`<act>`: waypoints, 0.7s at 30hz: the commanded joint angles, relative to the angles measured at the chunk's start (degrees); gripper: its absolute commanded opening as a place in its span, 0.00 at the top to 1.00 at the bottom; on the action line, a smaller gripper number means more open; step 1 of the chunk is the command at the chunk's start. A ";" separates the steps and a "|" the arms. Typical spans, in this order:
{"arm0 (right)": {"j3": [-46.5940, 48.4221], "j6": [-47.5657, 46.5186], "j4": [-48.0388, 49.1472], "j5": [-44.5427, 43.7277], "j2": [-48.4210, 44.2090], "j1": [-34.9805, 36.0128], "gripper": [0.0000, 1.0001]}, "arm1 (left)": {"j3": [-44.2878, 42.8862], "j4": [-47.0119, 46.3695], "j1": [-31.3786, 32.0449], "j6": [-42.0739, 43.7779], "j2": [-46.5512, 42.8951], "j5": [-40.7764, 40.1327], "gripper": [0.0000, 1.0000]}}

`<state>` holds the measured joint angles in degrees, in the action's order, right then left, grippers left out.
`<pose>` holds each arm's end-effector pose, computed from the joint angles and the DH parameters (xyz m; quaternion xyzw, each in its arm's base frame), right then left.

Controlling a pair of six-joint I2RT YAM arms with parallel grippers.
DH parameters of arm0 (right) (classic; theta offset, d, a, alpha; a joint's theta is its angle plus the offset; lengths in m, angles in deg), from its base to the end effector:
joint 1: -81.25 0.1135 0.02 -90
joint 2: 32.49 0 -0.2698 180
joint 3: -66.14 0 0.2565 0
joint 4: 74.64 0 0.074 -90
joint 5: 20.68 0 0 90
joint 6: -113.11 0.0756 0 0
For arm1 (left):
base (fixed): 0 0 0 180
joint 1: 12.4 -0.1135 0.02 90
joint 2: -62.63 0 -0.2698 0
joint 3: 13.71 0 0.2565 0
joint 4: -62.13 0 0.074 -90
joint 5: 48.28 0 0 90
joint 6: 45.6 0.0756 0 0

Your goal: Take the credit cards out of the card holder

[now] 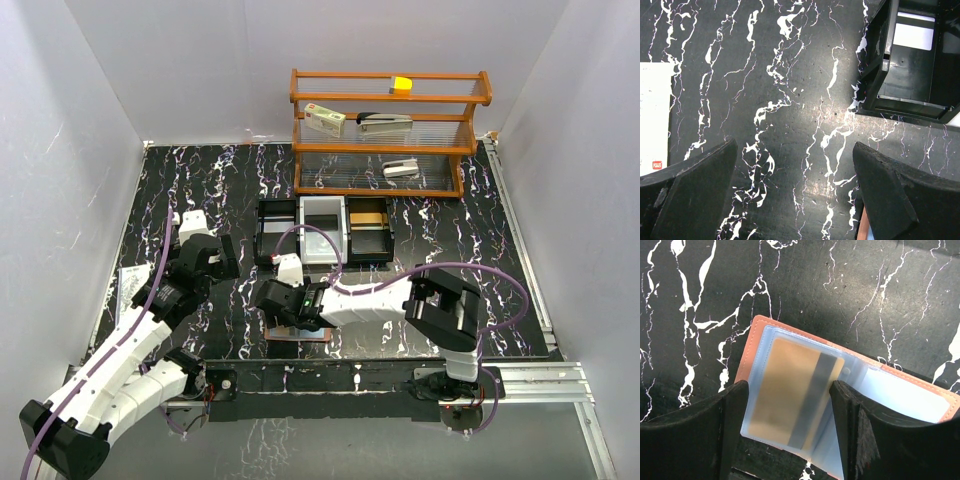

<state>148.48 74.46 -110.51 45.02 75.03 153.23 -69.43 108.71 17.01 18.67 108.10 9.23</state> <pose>0.1541 0.3731 0.1366 -0.1177 0.9407 0.1184 0.2954 0.1891 -0.0600 0.2699 -0.0987 0.8603 0.0207 0.4997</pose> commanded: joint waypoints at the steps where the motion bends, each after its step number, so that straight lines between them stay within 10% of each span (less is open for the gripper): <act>1: 2.93 0.73 -4.72 -2.81 3.32 -0.06 0.35 | -1.07 0.06 -0.23 0.24 -0.25 -0.73 0.01; 21: 0.01 -0.51 -0.78 -1.02 0.57 -0.01 0.53 | -1.04 -0.19 -0.31 0.86 0.56 0.58 0.01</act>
<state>150.25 74.11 -111.30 42.47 76.63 153.45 -69.43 108.69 17.01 18.88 108.56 9.71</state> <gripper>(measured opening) 0.509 0.986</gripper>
